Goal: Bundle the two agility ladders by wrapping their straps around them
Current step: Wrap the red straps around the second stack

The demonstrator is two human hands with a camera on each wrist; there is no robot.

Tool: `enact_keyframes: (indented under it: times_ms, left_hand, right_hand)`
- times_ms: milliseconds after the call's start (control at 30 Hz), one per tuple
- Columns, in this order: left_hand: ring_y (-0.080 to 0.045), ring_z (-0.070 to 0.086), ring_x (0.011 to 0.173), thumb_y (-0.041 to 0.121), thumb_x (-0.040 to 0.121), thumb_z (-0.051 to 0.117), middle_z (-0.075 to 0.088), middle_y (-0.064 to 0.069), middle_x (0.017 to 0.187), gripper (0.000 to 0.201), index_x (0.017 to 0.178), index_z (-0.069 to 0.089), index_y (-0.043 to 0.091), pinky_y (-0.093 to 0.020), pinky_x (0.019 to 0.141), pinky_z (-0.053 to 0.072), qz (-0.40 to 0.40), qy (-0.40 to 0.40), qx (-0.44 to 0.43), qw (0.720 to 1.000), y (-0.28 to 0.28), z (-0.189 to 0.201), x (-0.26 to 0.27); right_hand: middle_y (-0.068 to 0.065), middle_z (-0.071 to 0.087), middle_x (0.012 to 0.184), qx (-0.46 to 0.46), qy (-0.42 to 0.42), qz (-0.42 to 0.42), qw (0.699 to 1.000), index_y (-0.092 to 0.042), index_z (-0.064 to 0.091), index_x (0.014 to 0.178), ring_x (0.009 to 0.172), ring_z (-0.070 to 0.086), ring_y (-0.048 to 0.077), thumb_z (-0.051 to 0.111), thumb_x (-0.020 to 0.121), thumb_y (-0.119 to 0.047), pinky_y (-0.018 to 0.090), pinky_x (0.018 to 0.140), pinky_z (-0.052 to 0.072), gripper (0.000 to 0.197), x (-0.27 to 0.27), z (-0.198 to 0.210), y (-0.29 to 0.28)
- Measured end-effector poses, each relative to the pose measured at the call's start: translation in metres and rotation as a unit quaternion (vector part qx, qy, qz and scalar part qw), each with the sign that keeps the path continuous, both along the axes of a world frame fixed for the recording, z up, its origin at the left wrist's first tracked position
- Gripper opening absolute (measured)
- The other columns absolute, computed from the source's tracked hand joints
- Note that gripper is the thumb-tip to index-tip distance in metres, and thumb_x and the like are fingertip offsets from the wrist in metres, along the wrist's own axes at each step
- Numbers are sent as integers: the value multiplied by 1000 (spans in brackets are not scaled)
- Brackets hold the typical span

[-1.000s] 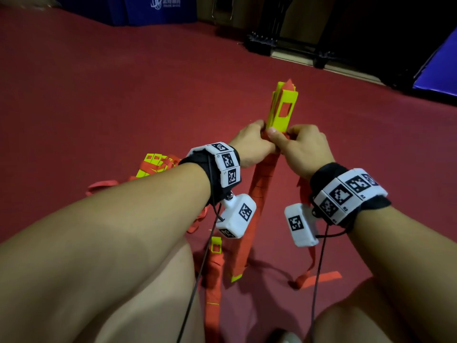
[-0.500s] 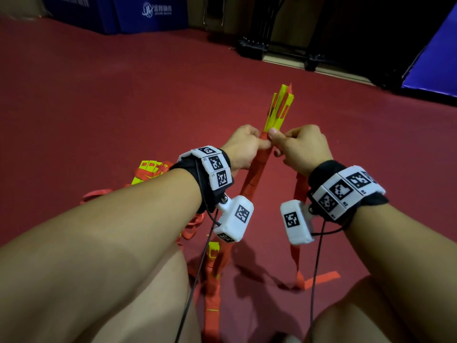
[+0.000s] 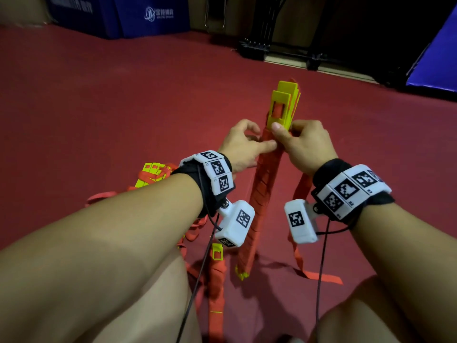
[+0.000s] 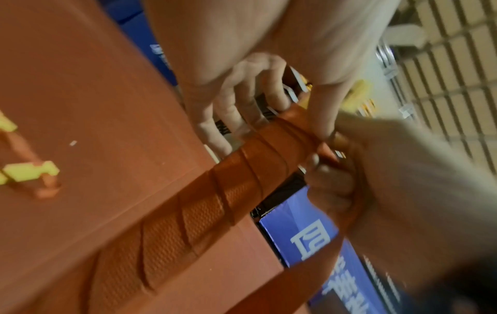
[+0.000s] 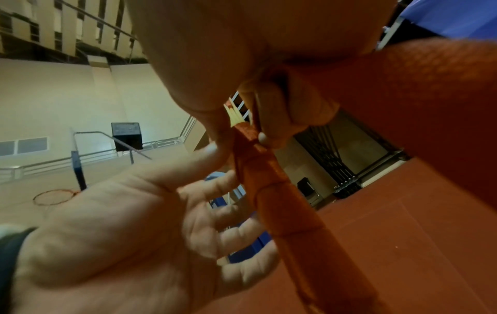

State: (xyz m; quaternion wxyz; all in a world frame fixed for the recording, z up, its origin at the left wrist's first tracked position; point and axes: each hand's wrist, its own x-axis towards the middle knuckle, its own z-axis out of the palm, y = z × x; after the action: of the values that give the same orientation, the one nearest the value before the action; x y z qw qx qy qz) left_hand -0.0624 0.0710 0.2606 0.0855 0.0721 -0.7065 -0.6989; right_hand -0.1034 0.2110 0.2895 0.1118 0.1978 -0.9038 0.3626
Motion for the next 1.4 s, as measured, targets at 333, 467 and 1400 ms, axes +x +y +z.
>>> enact_keyframes:
  times_ms: [333,467,1400]
  left_hand:
    - [-17,63,88,6,93,70,65,-6,96,17,106,68,18,-25,70,56,-3,26,-14,1000,-6,-5,-5]
    - [-21,65,85,8,92,72,66,0,85,16,88,66,22,-46,82,60,17,17,-25,999,-6,-8,-3]
    - [-18,69,91,-3,92,66,67,-3,120,37,119,64,21,-34,78,61,-50,92,-60,993,-13,-4,0]
  right_hand:
    - [7,67,69,-8,-17,3,1000,-8,68,75,73,62,27,63,91,-57,34,64,43,52,-6,-1,4]
    - [14,70,79,-6,-17,-27,999,-2,67,76,83,64,30,67,84,-63,38,67,47,62,-7,-1,3]
    - [-6,56,64,-24,-5,93,995,-19,74,90,54,45,5,68,90,-48,28,57,37,29,-1,5,5]
